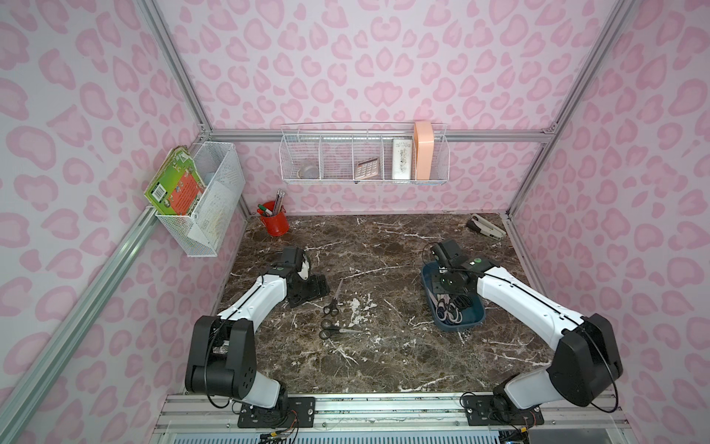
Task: Put the scissors into the storage box
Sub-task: Place the scissors in the storage box, then pick up the scissors from the center of the board.
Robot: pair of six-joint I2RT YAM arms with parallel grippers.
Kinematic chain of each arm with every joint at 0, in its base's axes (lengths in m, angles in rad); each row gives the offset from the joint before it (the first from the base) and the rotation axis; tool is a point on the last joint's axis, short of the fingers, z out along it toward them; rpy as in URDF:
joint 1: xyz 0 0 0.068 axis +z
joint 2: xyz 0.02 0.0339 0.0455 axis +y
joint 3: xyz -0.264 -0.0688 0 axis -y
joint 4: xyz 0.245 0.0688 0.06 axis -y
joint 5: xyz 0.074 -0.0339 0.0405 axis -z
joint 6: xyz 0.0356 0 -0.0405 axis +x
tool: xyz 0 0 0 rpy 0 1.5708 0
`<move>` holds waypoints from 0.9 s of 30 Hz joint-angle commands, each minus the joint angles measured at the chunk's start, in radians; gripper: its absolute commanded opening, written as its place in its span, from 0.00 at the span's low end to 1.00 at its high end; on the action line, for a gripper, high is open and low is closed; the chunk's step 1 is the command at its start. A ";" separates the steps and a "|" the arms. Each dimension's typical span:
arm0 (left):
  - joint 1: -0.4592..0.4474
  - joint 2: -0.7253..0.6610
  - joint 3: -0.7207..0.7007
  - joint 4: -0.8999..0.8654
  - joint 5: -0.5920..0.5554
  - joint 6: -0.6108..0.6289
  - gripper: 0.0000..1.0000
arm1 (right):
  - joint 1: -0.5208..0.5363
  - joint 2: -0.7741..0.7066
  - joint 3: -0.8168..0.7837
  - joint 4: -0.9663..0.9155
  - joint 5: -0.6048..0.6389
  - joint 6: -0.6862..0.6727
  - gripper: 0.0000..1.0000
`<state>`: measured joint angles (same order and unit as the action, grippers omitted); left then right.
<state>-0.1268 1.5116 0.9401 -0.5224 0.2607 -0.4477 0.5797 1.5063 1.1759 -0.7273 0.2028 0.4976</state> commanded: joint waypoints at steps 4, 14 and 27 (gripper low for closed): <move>-0.016 0.029 -0.045 0.101 0.069 -0.066 0.92 | 0.116 0.152 0.082 0.211 -0.151 0.076 0.39; -0.052 0.085 -0.113 0.179 0.179 -0.124 0.92 | 0.128 0.253 0.108 0.312 -0.161 0.095 0.39; -0.193 0.144 -0.109 0.301 0.257 -0.262 0.92 | 0.102 0.257 0.043 0.311 -0.176 0.093 0.38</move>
<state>-0.3046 1.6398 0.8299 -0.1947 0.5175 -0.6498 0.6807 1.7485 1.2133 -0.4145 0.0406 0.5976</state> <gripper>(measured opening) 0.918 0.383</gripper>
